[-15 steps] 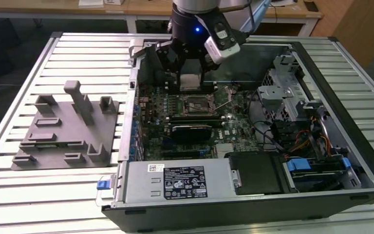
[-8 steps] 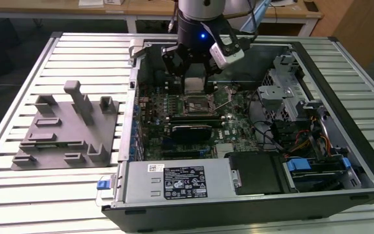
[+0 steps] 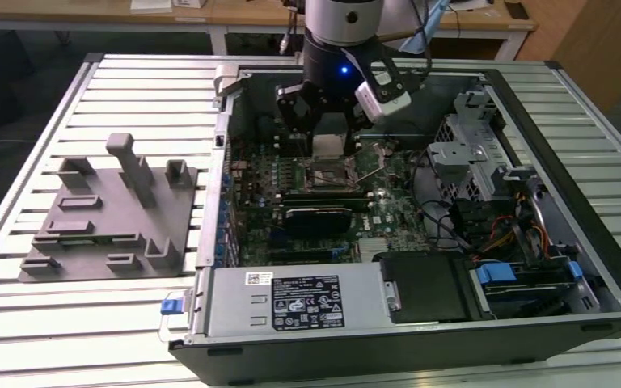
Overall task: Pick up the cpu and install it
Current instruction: 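Pick up the cpu and move it towards the insertion slot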
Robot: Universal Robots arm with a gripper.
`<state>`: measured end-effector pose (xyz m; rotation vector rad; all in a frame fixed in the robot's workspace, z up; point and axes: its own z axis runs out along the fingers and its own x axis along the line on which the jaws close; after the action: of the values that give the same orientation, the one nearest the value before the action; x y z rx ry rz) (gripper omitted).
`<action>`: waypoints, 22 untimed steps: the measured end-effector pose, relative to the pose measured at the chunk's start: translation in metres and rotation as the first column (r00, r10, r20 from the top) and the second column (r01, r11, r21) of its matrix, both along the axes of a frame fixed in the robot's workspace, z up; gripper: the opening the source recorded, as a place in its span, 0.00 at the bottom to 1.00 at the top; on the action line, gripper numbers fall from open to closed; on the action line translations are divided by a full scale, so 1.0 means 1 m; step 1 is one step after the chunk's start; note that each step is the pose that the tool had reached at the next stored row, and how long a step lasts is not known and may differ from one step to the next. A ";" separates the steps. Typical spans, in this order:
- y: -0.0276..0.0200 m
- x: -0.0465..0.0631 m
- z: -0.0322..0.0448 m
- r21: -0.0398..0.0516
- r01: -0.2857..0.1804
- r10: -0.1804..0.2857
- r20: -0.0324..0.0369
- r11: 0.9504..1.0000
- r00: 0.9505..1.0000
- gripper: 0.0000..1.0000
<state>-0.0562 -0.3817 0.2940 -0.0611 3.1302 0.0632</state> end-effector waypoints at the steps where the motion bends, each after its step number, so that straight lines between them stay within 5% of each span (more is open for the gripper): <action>1: 0.0000 0.001 -0.0018 0.000 0.000 0.000 0.000 1.000 1.000 0.54; 10: 0.0018 0.008 -0.0181 0.000 0.014 -0.014 0.000 1.000 1.000 0.54; 22: 0.0130 0.011 -0.0355 0.000 0.031 -0.031 0.000 1.000 1.000 0.54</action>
<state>-0.0451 -0.3688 0.2585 -0.0118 3.1302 0.0627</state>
